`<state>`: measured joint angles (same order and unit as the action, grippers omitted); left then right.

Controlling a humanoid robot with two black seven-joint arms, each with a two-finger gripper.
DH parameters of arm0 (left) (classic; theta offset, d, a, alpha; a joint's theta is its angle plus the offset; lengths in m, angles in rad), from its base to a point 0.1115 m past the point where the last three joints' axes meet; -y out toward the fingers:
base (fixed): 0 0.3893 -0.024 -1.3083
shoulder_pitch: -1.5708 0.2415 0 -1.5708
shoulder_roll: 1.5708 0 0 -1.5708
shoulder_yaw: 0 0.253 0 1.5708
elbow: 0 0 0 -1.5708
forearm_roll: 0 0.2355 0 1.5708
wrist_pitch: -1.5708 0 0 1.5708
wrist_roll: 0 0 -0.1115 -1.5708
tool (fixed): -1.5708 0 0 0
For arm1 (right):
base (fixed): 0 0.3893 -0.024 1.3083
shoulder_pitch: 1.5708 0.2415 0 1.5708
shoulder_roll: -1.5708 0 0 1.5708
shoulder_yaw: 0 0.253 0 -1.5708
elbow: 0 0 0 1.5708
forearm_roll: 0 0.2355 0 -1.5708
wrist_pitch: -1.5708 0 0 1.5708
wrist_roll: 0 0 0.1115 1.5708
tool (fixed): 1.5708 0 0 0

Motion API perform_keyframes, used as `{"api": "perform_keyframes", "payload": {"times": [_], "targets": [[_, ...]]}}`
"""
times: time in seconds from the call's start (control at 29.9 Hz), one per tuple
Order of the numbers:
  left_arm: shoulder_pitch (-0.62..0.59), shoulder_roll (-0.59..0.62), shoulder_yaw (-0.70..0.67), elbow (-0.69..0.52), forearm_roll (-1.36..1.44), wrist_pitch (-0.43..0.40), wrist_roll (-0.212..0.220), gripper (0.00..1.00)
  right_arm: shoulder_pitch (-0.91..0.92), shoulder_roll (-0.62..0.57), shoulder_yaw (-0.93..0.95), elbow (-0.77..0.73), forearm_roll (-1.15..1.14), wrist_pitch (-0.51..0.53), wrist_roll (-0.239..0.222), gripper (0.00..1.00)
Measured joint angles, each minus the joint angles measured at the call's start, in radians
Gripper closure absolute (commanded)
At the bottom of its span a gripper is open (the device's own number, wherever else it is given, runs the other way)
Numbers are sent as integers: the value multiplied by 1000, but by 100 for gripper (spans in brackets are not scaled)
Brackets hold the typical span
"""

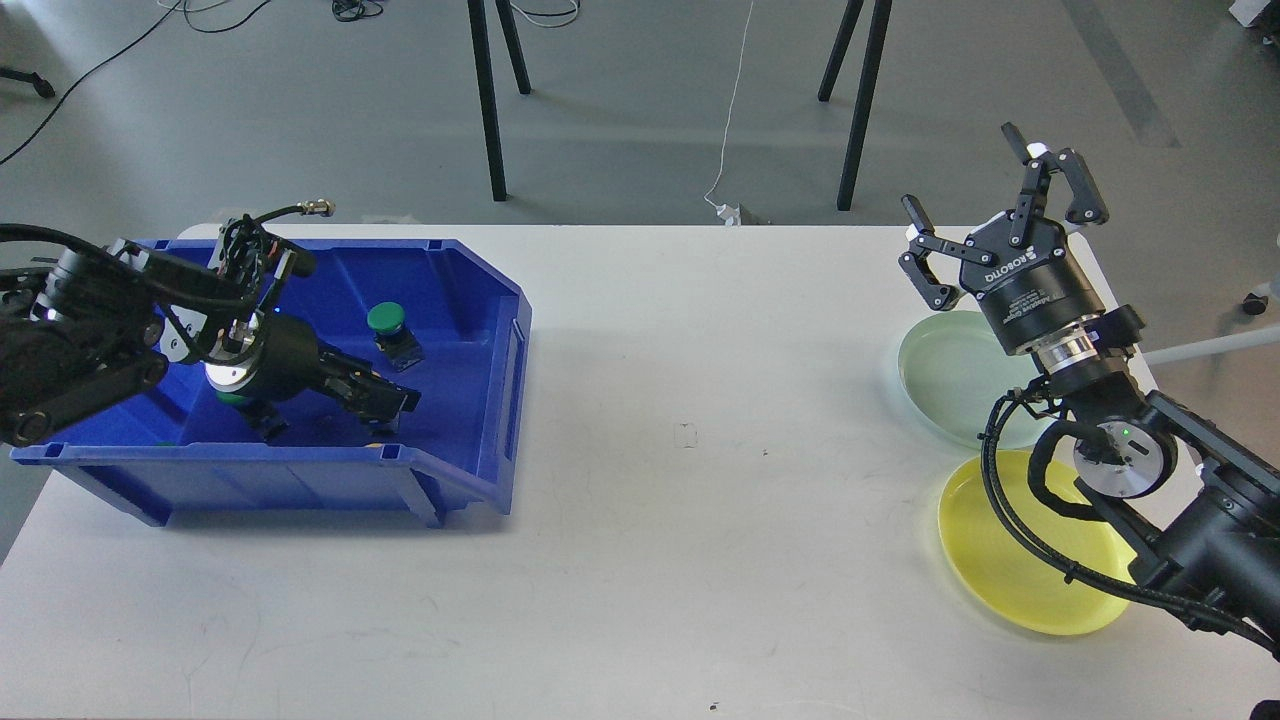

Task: Pass button and place on color plate
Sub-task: 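Grasp the yellow-capped button with the left gripper and lift it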

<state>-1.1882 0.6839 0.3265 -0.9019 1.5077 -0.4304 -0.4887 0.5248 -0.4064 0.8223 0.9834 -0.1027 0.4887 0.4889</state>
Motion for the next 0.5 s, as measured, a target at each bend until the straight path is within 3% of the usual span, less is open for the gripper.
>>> {"api": "perform_keyframes", "payload": {"times": [0.2, 0.3, 0.37, 0.43, 0.5], "targets": [[8, -1, -1, 10, -1, -2, 0, 28, -3, 0, 0, 0, 0, 0, 0, 1], [9, -2, -1, 12, -1, -3, 0, 41, -3, 0, 0, 0, 0, 0, 0, 1], [9, -2, -1, 12, -1, -4, 0, 55, -3, 0, 0, 0, 0, 0, 0, 1], [9, -2, -1, 12, 0, -4, 0, 60, -3, 0, 0, 0, 0, 0, 0, 1], [9, -2, -2, 12, 1, -2, 0, 82, -5, 0, 0, 0, 0, 0, 0, 1]]}}
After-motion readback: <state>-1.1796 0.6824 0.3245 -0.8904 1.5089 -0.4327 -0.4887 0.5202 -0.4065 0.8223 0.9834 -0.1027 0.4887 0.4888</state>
